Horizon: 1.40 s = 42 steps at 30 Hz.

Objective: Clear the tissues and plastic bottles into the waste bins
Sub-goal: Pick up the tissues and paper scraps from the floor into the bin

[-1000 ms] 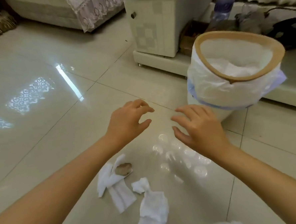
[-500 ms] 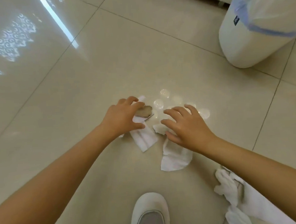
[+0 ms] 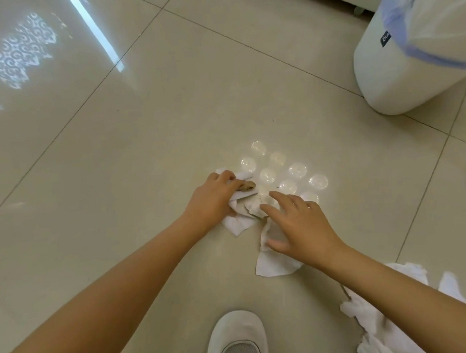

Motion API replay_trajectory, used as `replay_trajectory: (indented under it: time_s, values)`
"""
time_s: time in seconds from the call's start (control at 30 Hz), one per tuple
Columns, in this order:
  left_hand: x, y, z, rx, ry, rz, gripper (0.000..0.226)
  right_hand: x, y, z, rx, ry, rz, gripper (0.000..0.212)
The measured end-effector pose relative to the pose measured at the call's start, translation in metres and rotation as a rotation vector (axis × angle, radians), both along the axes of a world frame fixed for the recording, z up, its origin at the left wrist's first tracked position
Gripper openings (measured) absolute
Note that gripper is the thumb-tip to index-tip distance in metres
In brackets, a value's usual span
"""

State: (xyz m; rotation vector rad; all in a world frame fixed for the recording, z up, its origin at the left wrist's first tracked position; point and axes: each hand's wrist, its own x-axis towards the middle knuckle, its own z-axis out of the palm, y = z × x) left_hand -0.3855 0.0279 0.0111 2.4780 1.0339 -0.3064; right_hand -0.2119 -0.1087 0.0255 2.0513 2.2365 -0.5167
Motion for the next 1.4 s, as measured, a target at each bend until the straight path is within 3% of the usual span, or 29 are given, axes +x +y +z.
replay_trajectory:
  time_s: [0.07, 0.23, 0.33, 0.47, 0.57, 0.67, 0.8, 1.27, 1.4]
  values:
    - [0.005, -0.002, -0.001, 0.025, -0.040, -0.050, 0.039, 0.013, -0.004, 0.003, -0.094, 0.042, 0.072, 0.081]
    - [0.007, -0.002, -0.001, 0.036, -0.096, -0.074, 0.029, 0.023, -0.005, -0.004, -0.189, -0.010, 0.218, 0.099]
    - [0.004, 0.000, 0.000, 0.047, -0.110, -0.078, 0.032, 0.019, -0.002, -0.015, -0.117, -0.031, 0.272, 0.093]
    - [-0.001, 0.001, -0.001, 0.035, -0.124, -0.047, 0.039, 0.018, 0.004, -0.026, 0.044, -0.071, 0.351, 0.061]
    - [-0.001, -0.001, -0.002, 0.041, -0.136, -0.048, 0.037, 0.021, 0.003, -0.029, 0.157, -0.031, 0.344, 0.049]
    - [0.006, -0.002, 0.002, 0.078, -0.192, -0.067, 0.035, 0.031, 0.003, -0.024, 0.270, -0.090, 0.284, 0.036]
    - [0.034, 0.005, 0.028, 0.174, -0.329, -0.091, 0.034, 0.061, 0.004, 0.003, 0.479, -0.090, 0.106, 0.034]
    - [0.256, 0.075, 0.216, 0.561, -0.824, -0.279, 0.025, 0.246, 0.051, 0.201, 1.008, -0.274, -0.251, 0.016]
    - [0.312, 0.092, 0.260, 0.649, -0.839, -0.356, 0.024, 0.294, 0.079, 0.228, 1.073, -0.266, -0.443, 0.016]
